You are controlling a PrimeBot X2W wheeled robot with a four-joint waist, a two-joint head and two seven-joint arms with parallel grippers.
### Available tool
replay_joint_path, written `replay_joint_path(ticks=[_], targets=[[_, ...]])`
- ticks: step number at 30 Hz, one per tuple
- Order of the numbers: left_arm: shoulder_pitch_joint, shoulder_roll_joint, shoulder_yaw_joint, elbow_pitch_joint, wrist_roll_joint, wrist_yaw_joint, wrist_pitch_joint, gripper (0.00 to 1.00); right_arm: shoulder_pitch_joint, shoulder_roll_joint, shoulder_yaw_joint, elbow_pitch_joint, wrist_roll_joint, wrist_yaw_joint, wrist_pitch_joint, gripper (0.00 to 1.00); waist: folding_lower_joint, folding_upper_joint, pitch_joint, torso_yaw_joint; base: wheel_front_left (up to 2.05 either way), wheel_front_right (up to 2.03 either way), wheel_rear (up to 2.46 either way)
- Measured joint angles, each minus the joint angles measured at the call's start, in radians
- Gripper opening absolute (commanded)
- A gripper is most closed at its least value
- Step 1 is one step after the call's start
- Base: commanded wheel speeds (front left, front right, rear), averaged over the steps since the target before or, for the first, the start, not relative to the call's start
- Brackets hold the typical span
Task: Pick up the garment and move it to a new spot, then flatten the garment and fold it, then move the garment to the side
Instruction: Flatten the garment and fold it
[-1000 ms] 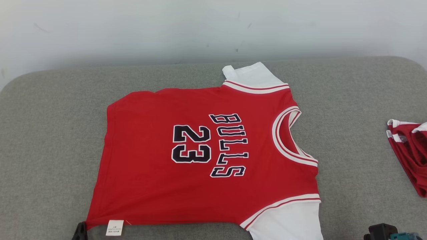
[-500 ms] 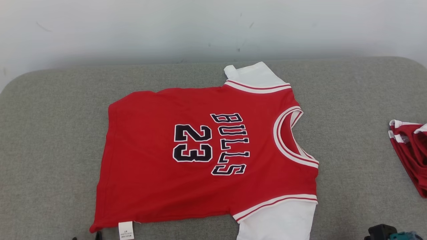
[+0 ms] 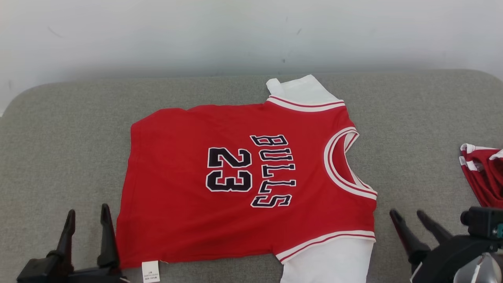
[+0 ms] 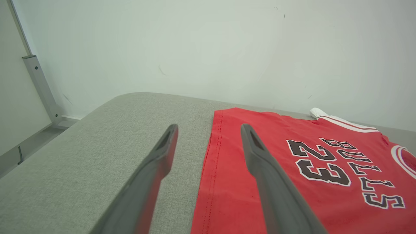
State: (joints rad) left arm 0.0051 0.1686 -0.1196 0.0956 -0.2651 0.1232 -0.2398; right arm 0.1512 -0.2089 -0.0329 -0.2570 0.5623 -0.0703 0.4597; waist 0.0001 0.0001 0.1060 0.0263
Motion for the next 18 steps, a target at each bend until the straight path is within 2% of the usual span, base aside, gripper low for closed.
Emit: replay_joint_path(ticks=[5,11,18], targets=[[-0.009,-0.017,-0.036,-0.031,0.003,0.0,0.0,1.0,-0.048,0.026,0.028,0.001,-0.065,0.001,-0.105,1.0,0.0,0.0,-0.016,-0.001,0.0,0.0,0.0],[-0.011,-0.008,-0.069,-0.029,-0.011,-0.06,0.0,1.0,-0.073,0.062,0.047,0.057,-0.101,0.004,-0.223,1.0,0.0,0.0,-0.037,-0.008,0.0,0.0,0.0],[-0.008,-0.001,-0.086,-0.011,-0.026,-0.091,0.016,1.0,-0.091,0.087,0.04,0.118,-0.119,0.005,-0.346,1.0,-0.0001,0.0,-0.06,-0.009,0.0,0.0,0.0]])
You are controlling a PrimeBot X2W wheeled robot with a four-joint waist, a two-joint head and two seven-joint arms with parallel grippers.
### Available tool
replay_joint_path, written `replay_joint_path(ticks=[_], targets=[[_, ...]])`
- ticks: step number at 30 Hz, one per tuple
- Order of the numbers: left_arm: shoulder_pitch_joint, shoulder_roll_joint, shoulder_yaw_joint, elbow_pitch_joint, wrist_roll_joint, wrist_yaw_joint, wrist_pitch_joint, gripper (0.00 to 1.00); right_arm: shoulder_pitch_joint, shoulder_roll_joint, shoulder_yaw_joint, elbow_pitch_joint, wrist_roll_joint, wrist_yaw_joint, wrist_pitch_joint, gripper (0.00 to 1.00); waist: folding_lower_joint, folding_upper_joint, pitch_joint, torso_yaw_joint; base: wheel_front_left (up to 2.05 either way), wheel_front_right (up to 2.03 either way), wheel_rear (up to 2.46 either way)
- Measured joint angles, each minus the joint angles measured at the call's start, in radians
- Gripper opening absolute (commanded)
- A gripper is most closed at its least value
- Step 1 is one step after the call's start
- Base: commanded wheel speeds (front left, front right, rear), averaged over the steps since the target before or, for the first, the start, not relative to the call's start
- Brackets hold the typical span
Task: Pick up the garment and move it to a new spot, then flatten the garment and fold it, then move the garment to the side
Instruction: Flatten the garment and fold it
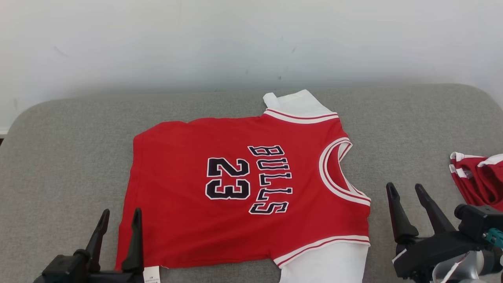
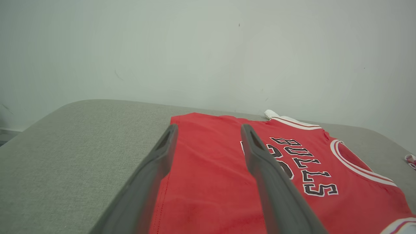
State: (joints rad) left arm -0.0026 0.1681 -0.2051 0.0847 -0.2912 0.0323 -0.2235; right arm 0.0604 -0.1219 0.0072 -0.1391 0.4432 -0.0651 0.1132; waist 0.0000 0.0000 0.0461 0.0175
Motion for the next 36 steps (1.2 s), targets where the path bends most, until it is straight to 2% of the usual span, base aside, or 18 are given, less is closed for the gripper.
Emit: replay_joint_path(ticks=[7,19,36], targets=[[0.032,0.019,0.006,0.026,-0.038,-0.016,0.051,1.0,-0.029,0.004,0.009,0.064,-0.024,0.015,-0.086,1.0,0.0,0.0,-0.023,0.008,0.0,0.0,0.0],[0.062,0.035,0.025,-0.001,-0.047,-0.015,0.092,1.0,-0.03,0.009,0.047,0.107,-0.043,0.055,-0.168,1.0,0.0,0.0,-0.024,0.018,0.0,0.0,0.0],[0.06,0.04,0.007,-0.023,-0.045,-0.014,0.128,1.0,-0.033,0.01,0.042,0.164,-0.05,0.065,-0.25,1.0,0.0,0.0,-0.008,0.005,0.0,0.0,0.0]])
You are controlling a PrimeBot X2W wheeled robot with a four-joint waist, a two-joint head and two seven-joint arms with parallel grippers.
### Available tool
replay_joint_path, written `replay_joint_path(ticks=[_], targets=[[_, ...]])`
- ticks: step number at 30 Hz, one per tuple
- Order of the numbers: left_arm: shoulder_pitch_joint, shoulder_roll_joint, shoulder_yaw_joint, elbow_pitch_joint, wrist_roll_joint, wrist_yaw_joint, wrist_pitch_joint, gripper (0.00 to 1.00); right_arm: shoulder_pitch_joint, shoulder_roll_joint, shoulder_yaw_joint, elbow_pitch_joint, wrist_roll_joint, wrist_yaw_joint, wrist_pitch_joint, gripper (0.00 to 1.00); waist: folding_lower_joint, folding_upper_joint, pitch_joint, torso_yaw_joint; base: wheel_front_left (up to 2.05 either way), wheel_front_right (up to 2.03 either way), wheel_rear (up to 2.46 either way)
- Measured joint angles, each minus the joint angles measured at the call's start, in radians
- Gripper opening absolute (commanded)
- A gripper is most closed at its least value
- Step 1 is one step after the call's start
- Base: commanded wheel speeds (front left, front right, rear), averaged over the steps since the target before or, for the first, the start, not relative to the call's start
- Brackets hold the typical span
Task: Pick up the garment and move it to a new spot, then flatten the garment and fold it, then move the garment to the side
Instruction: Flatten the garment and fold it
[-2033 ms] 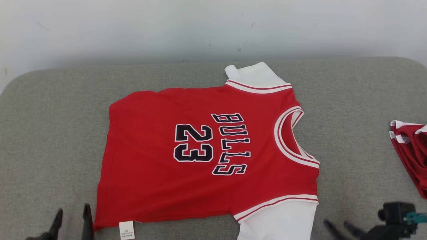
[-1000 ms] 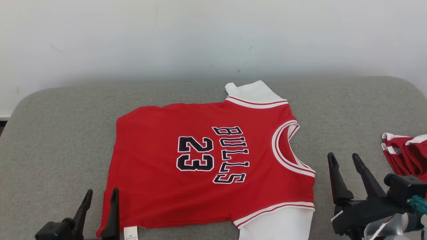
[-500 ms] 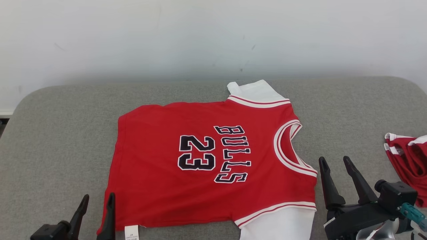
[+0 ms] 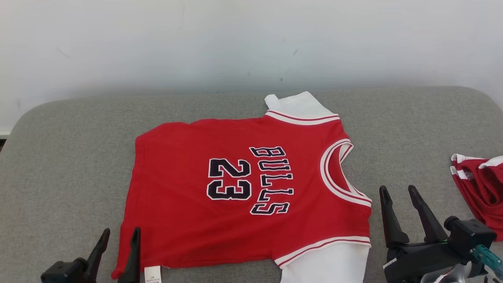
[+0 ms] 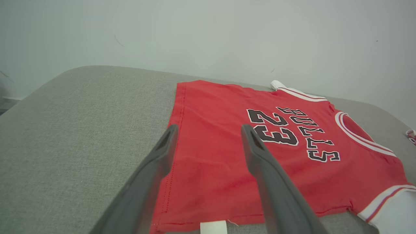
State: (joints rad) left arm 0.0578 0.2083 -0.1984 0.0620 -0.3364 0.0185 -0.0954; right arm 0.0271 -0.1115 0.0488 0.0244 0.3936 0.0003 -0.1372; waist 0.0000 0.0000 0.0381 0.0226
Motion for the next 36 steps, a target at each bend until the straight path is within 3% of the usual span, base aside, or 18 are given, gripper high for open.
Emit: replay_joint_path(ticks=[17,24,36], targets=[[0.0,-0.006,0.018,0.003,-0.026,0.013,0.055,1.0,-0.015,0.002,0.0,0.027,0.0,0.017,-0.04,1.0,0.0,0.0,0.012,0.006,0.0,0.0,0.0],[-0.001,-0.012,0.079,0.098,-0.143,0.035,0.219,1.0,-0.017,0.003,0.007,0.036,0.0,0.019,-0.049,1.0,0.0,0.0,0.02,0.008,0.0,0.0,0.0],[-0.051,0.023,0.075,0.183,-0.15,0.061,0.421,1.0,-0.038,0.005,0.02,0.051,-0.001,0.028,-0.057,1.0,0.0,0.0,0.036,-0.006,0.0,0.0,0.0]])
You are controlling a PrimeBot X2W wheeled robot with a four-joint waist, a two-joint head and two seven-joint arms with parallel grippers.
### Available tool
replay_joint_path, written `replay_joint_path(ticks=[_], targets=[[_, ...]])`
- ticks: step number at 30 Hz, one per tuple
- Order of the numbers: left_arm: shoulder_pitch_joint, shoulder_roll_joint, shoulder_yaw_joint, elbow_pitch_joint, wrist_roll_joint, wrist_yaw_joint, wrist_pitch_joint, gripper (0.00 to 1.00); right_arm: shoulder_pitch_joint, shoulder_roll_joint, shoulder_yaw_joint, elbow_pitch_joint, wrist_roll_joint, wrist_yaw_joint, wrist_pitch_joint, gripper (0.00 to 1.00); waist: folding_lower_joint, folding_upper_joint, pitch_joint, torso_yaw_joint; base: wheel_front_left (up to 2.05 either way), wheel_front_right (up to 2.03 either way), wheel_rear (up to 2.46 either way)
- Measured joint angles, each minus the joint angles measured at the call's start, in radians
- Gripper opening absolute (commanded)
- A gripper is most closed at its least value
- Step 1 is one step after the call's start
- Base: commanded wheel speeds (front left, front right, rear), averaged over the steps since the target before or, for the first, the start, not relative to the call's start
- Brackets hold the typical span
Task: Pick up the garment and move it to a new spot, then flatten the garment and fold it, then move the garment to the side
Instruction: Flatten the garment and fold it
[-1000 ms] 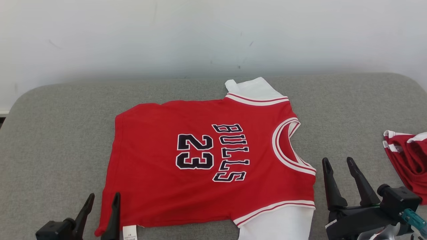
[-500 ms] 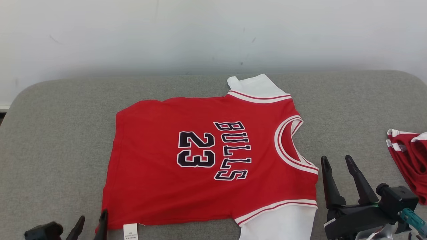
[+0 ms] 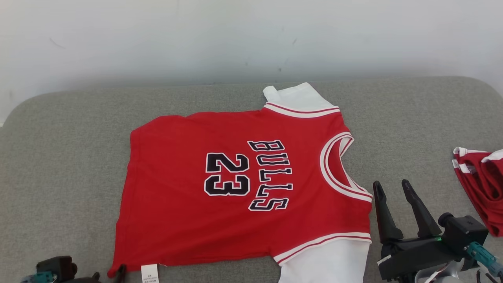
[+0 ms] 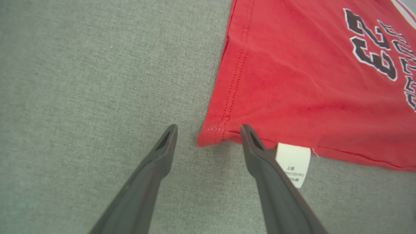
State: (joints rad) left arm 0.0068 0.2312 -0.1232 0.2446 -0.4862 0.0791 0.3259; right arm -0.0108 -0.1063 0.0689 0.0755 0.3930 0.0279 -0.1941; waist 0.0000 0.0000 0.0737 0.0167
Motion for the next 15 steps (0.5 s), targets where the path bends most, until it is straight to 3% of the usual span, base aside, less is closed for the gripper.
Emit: replay_joint_path(ticks=[13,14,15], targets=[[-0.022,0.012,-0.012,0.039,0.01,0.017,0.086,1.0,-0.005,0.0,0.004,0.015,0.0,0.008,-0.006,1.0,0.0,0.0,0.015,-0.021,0.0,0.0,0.0],[-0.022,0.012,-0.012,0.039,0.01,0.017,0.087,0.97,-0.005,0.0,0.004,0.016,0.0,0.008,-0.006,1.0,0.0,0.0,0.017,-0.022,0.0,0.0,0.0],[-0.024,0.012,-0.012,0.039,0.01,0.017,0.089,0.82,-0.005,0.0,0.004,0.016,0.0,0.008,-0.006,1.0,0.0001,0.0,0.018,-0.022,0.0,0.0,0.0]])
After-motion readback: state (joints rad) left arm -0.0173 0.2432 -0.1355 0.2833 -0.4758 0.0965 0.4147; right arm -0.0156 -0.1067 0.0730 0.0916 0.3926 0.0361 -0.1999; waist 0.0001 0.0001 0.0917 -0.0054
